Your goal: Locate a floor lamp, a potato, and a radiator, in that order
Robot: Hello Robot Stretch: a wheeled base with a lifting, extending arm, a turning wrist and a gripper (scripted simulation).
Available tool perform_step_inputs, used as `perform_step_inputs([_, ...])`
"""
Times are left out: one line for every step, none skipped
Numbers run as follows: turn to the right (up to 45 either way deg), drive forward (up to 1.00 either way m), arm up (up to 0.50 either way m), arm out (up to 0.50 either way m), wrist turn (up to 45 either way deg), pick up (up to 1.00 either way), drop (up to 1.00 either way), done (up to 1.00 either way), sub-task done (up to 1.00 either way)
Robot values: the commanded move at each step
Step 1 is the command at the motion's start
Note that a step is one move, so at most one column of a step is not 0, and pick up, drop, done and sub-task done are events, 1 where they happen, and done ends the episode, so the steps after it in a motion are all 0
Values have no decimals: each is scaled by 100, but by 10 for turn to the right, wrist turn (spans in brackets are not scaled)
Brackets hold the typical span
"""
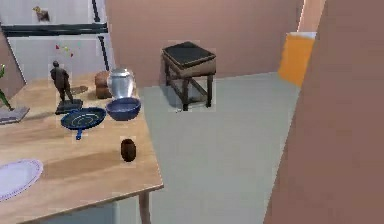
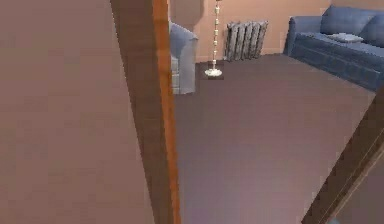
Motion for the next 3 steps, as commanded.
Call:
perform_step_inputs([-180,0,0,0,0,0,0,0,0])
perform_step_inputs([0,0,0,0,0,0,0,0,100])
perform_step_inputs([-450,0,0,0,0,0,0,0,0])
